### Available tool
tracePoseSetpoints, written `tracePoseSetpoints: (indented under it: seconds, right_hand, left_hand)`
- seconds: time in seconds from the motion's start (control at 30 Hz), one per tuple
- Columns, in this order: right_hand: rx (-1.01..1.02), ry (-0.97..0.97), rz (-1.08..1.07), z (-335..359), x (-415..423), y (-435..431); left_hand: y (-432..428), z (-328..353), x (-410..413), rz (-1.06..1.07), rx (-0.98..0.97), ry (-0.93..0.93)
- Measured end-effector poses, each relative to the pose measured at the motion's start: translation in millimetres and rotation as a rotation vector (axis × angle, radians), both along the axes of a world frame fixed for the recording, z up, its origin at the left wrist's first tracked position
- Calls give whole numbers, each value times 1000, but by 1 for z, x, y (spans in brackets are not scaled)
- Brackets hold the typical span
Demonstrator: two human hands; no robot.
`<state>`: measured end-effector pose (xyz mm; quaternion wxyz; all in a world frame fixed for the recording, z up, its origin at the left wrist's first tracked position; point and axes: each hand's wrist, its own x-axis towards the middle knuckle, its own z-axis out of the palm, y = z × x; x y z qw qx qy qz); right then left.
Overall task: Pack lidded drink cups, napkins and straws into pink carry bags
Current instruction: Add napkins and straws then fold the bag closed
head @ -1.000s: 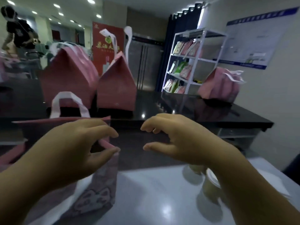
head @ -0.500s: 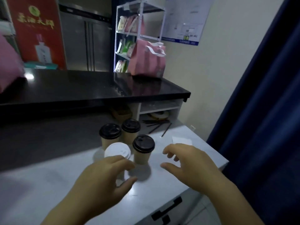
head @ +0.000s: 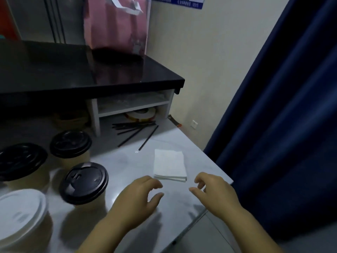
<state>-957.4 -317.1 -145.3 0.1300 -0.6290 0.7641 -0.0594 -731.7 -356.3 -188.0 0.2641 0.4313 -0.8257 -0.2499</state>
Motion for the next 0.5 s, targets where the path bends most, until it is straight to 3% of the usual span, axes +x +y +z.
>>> tracePoseSetpoints:
  seconds: [0.23, 0.5]
  right_hand:
    - [61, -182, -42, -52, -30, -71]
    - [29, -375, -29, -76, -33, -124]
  left_hand:
    - [-75, -37, -49, 104, 10, -50]
    - [-86, -45, -57, 152, 82, -121]
